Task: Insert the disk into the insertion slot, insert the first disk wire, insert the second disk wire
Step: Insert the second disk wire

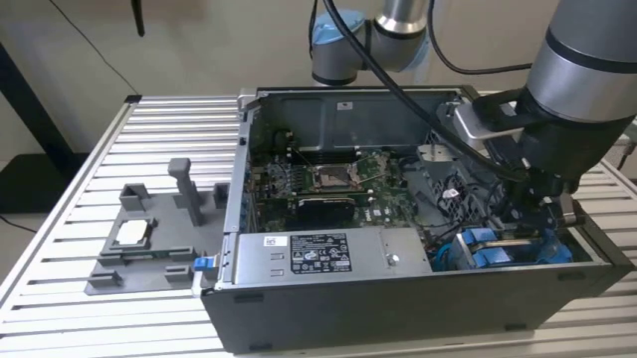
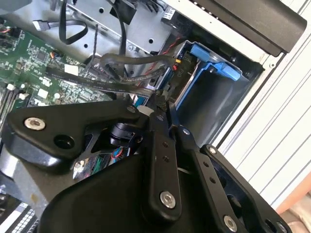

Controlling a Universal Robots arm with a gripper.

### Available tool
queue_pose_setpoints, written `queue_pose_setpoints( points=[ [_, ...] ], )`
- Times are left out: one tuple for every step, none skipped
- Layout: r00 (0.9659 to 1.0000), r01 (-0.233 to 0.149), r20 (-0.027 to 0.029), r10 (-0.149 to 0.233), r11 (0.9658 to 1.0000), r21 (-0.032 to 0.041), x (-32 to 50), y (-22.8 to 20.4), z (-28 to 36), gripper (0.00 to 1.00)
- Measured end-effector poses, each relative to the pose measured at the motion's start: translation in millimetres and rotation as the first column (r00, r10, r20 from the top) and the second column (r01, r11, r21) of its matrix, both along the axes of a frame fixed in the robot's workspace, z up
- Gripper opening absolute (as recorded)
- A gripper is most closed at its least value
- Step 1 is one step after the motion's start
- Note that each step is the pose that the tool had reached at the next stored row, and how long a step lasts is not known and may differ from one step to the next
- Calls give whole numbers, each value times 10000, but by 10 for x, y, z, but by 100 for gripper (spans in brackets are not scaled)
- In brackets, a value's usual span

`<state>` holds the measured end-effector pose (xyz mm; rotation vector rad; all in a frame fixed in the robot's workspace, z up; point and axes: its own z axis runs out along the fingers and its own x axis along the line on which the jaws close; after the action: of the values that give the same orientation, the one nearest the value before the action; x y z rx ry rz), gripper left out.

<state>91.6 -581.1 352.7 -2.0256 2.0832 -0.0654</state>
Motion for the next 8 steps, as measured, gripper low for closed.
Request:
queue_pose_setpoints(
  points=[
    [10000,1,4,-1,10000,60,-11,3,8,16],
    [10000,1,6,-1,9999,138,-18,2,15,17],
    [10000,1,6,-1,9997,231,-22,3,20,23],
    [10000,1,7,-1,9996,295,-26,3,20,23],
    [10000,1,8,-2,9995,330,-32,3,21,30],
    [10000,1,8,-1,9993,365,-41,3,21,30],
    [10000,1,8,-1,9991,419,-56,3,21,30],
    [10000,1,8,-2,9987,510,-78,3,20,30]
  ],
)
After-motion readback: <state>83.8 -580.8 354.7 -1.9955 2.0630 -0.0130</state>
